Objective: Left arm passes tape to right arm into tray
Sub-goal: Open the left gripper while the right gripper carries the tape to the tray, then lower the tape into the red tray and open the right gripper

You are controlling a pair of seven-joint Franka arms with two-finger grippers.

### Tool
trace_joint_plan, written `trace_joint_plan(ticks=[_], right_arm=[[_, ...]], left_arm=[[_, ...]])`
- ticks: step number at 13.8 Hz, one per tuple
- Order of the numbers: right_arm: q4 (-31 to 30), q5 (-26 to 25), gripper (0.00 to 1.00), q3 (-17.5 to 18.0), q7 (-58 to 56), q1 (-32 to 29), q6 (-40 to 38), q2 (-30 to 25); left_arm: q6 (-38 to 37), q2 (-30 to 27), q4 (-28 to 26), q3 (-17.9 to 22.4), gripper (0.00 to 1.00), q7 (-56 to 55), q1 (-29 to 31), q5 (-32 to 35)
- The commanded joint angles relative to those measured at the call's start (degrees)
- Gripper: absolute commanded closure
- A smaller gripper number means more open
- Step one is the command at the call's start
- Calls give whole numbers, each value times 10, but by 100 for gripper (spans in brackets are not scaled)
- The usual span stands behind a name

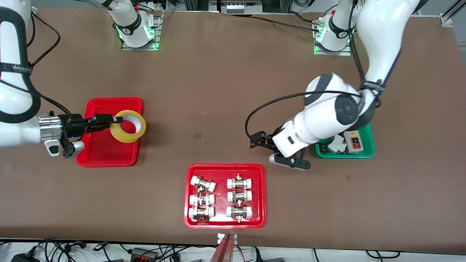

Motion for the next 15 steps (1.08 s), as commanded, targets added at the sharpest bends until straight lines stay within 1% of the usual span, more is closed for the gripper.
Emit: trace_joint_plan(ticks=[1,3,4,6,7,9,10,11,12,13,15], right_arm=[[9,-21,100,11,-47,-42,-27,41],[9,-32,100,11,-88,-71,-32,74],[9,-38,100,11,-115,-81,-31,90],[10,-39,100,10,-152,-97,-29,118],[10,-39,100,10,-174,-104,-28,132],[10,-44,100,11,-200,-108,-24,151],[11,-57,88,11,-202,-108,-19,156],[11,-66,66,11,-207,-108,-9,158],[11,-72,28,11,-218,-106,3,158],[9,-76,1,11,-231,-104,15,158],[9,-89,0,11,-287,-103,40,164]], left_arm=[[-147,-35,33,-6,0,11,32,11],[-237,-35,66,-3,0,11,56,12],[-271,-42,70,-6,0,11,80,12],[-330,-71,70,2,0,11,114,15],[-363,-77,69,3,0,11,133,16],[-387,-76,69,1,0,11,169,15],[-388,-76,69,2,0,11,174,15],[-390,-76,69,2,0,11,174,15],[-398,-76,70,3,0,11,174,19],[-411,-76,70,3,0,11,174,40],[-416,-77,70,-6,0,12,174,98]])
